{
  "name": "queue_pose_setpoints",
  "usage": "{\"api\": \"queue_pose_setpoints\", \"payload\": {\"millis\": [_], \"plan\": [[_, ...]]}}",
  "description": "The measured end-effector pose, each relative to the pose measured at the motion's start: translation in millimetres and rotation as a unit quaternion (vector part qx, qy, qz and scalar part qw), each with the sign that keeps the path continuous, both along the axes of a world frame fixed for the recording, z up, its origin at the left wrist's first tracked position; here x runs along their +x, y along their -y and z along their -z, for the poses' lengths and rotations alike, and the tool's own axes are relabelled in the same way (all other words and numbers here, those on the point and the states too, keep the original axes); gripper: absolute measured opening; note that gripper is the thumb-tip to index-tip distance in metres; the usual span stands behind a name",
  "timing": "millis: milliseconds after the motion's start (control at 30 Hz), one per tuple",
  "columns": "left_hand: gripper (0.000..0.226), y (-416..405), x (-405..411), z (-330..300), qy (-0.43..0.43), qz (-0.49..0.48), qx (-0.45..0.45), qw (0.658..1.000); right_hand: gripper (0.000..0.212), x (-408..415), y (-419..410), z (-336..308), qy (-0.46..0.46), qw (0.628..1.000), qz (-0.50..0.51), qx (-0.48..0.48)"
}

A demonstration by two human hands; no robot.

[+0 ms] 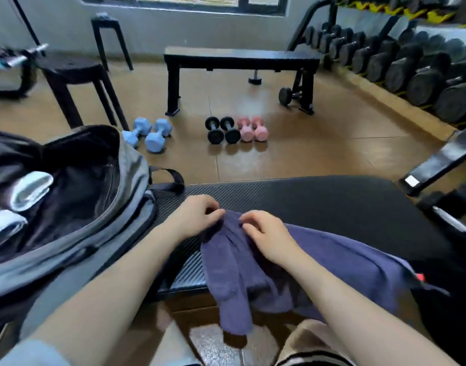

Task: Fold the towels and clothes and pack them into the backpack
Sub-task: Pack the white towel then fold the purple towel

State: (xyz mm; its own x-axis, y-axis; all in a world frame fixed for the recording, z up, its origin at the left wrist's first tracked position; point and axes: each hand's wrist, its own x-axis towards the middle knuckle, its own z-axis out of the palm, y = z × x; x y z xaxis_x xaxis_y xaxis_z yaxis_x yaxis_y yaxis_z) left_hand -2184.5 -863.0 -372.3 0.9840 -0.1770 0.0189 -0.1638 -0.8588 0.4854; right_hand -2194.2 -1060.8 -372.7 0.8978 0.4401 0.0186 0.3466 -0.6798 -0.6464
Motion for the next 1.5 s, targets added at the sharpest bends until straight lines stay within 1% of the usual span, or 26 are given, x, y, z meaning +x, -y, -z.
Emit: {"api": "queue_pose_setpoints", "payload": {"millis": [67,100,167,233,267,300,367,400,433,467,500,567,667,700,767,800,833,900,933,1000,1067,1133,1200,1300,1400,1500], "plan": [[0.024,5,12,9,0.037,0.002,0.061,0.997,0.032,15,18,6,0.024,0.995,0.073,-0.057],[0.021,9,17,11,0.042,-0.003,0.092,0.995,0.037,21,25,11,0.008,0.991,0.09,-0.095],[0.021,16,29,14,0.034,-0.022,0.16,0.986,0.043,32,31,22,-0.014,0.983,0.111,-0.149],[0.025,21,37,17,0.028,-0.026,0.237,0.971,0.042,41,27,28,-0.004,0.977,0.132,-0.166],[0.03,24,42,21,0.07,-0.008,0.26,0.963,0.041,44,23,30,0.001,0.976,0.147,-0.16],[0.035,31,45,21,0.112,0.02,0.261,0.959,0.04,46,20,30,0.002,0.975,0.165,-0.149],[0.044,50,48,24,0.188,0.059,0.19,0.962,0.038,48,17,35,0.017,0.972,0.188,-0.138],[0.045,61,47,24,0.163,0.081,0.148,0.972,0.038,48,17,38,0.032,0.972,0.189,-0.138],[0.049,71,47,29,0.118,0.102,0.122,0.98,0.038,47,18,42,0.044,0.972,0.187,-0.135],[0.055,78,47,34,0.049,0.119,0.115,0.985,0.037,47,20,44,0.051,0.973,0.186,-0.124],[0.061,81,47,39,0.017,0.129,0.122,0.984,0.036,47,23,46,0.053,0.975,0.185,-0.108],[0.069,80,53,50,0.019,0.136,0.136,0.981,0.032,47,28,47,0.059,0.978,0.183,-0.075],[0.063,76,60,56,0.014,0.154,0.153,0.976,0.026,54,35,43,0.072,0.98,0.18,-0.055],[0.058,76,62,56,0.038,0.155,0.139,0.977,0.025,58,36,42,0.075,0.979,0.181,-0.056],[0.043,77,69,58,0.146,0.13,0.097,0.976,0.022,66,38,37,0.063,0.979,0.187,-0.052],[0.034,77,74,60,0.181,0.115,0.095,0.972,0.021,70,39,34,0.054,0.98,0.186,-0.046],[0.028,77,80,61,0.194,0.105,0.098,0.97,0.02,71,40,31,0.051,0.981,0.18,-0.043],[0.025,78,91,60,0.196,0.1,0.119,0.968,0.021,67,46,25,0.061,0.984,0.146,-0.079],[0.023,78,96,59,0.2,0.102,0.116,0.968,0.024,64,50,23,0.072,0.98,0.131,-0.132],[0.02,77,103,59,0.206,0.105,0.09,0.969,0.029,54,61,18,0.078,0.953,0.134,-0.259],[0.022,77,102,57,0.224,0.093,0.08,0.967,0.028,48,72,13,0.054,0.932,0.163,-0.32],[0.023,76,102,57,0.241,0.085,0.079,0.964,0.022,49,76,8,0.022,0.925,0.19,-0.33],[0.018,73,104,57,0.258,0.072,0.097,0.959,0.017,62,77,2,-0.002,0.927,0.215,-0.307],[0.016,60,116,59,0.29,0.061,0.13,0.946,0.015,95,67,-3,0.039,0.93,0.224,-0.289],[0.024,29,121,54,0.283,0.024,0.15,0.947,0.009,133,41,0,0.091,0.936,0.173,-0.291],[0.039,-2,124,55,0.261,-0.036,0.196,0.944,0.014,166,13,8,0.126,0.942,0.086,-0.297]]}}
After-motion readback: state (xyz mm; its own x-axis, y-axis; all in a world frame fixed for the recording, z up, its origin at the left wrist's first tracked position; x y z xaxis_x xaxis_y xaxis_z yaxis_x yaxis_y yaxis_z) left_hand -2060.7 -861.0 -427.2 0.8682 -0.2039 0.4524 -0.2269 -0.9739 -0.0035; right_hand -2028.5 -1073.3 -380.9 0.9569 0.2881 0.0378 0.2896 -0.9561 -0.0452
